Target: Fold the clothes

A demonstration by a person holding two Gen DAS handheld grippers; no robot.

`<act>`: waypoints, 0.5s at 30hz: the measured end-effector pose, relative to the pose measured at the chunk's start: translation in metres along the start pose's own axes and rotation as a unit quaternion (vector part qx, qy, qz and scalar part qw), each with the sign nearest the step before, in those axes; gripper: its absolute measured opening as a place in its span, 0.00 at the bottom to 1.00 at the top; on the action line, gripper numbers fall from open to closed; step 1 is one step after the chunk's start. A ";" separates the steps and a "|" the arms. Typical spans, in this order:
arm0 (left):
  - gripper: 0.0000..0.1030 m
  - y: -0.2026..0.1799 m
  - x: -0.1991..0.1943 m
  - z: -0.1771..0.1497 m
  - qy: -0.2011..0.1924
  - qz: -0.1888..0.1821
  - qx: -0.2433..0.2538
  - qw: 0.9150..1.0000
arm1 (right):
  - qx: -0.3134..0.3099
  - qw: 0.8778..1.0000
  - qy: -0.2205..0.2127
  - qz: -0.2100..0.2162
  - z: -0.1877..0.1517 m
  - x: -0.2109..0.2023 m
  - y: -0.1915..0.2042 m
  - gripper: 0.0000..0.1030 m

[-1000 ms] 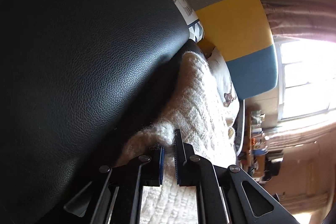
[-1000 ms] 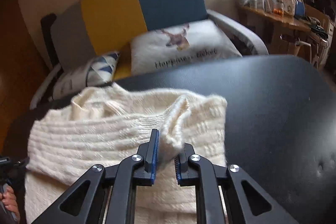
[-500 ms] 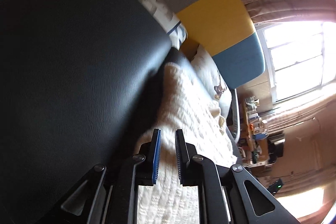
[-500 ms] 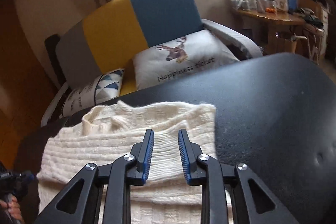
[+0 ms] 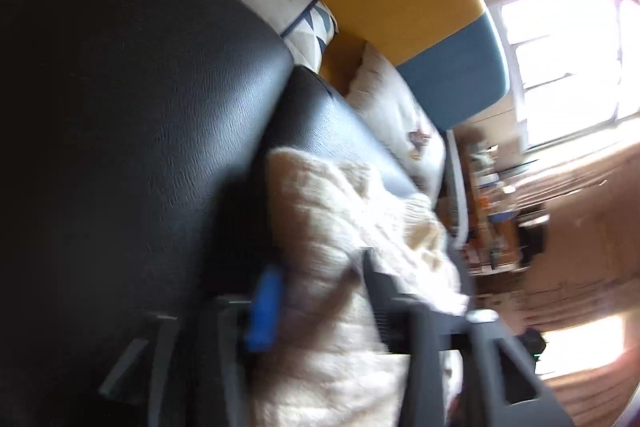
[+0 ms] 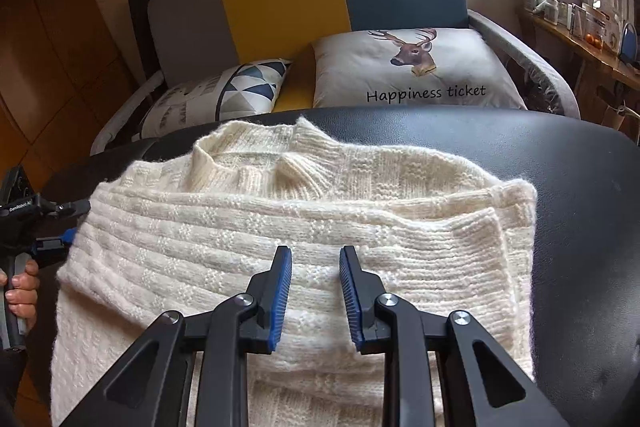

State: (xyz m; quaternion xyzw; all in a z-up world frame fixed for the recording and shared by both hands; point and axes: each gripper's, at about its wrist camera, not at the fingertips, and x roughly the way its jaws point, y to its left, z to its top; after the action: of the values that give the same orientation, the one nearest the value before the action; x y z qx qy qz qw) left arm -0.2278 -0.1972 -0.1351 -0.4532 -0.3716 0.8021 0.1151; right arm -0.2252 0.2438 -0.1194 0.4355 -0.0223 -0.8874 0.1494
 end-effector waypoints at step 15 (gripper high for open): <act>0.09 -0.024 -0.064 -0.018 -0.088 0.075 0.072 0.991 | 0.015 0.999 -0.010 -0.033 -0.011 -0.001 -0.014 0.24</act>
State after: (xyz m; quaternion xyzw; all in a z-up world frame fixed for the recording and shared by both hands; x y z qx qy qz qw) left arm -0.1804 -0.2052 -0.0832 -0.3982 -0.2866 0.8697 0.0538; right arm -0.2198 0.2581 -0.1280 0.4293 -0.0222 -0.8958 0.1130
